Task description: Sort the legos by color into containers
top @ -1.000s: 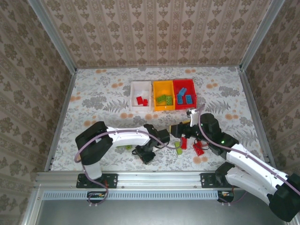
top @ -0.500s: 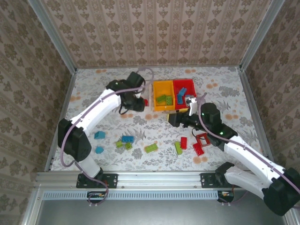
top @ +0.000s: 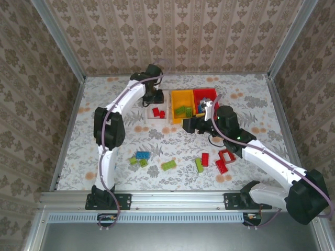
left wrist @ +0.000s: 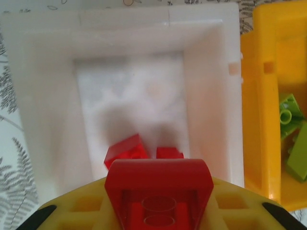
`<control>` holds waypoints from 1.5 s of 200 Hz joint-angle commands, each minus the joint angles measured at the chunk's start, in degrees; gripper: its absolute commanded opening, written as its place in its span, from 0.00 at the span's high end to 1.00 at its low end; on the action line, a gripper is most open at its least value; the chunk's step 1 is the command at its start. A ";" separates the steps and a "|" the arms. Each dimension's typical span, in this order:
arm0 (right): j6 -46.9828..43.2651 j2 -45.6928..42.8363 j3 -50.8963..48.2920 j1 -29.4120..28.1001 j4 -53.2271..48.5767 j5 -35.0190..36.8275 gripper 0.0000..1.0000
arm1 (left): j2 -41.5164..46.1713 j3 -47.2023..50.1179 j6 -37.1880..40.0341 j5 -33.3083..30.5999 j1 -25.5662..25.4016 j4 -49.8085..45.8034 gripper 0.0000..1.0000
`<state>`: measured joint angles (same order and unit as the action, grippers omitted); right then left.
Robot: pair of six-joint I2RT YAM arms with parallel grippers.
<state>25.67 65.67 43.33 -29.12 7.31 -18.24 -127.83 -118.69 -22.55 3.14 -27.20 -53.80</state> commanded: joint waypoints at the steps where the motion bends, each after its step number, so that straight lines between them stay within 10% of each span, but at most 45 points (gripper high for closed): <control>1: -0.11 1.16 1.84 0.21 2.52 0.64 0.17 | -2.49 -3.89 -1.36 2.03 0.66 -1.01 0.65; 46: -0.26 2.08 2.24 0.16 2.32 0.69 0.16 | -3.16 -4.69 -2.06 1.83 0.66 -2.26 0.47; 107: -7.61 4.28 4.70 -2.58 -3.85 2.37 0.18 | 7.23 1.60 -4.47 0.82 0.66 -0.35 0.46; 235: -30.48 9.02 -2.10 -23.39 -10.81 13.71 0.16 | 60.27 57.52 -15.06 4.14 1.81 8.58 0.44; 300: -6.25 -1.52 -0.35 -22.11 -38.59 25.39 0.30 | 65.46 65.18 -17.35 6.01 -4.04 10.48 0.44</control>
<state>6.02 67.29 41.54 -51.09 -17.91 2.04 -62.85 -54.13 -38.20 8.12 -29.61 -45.41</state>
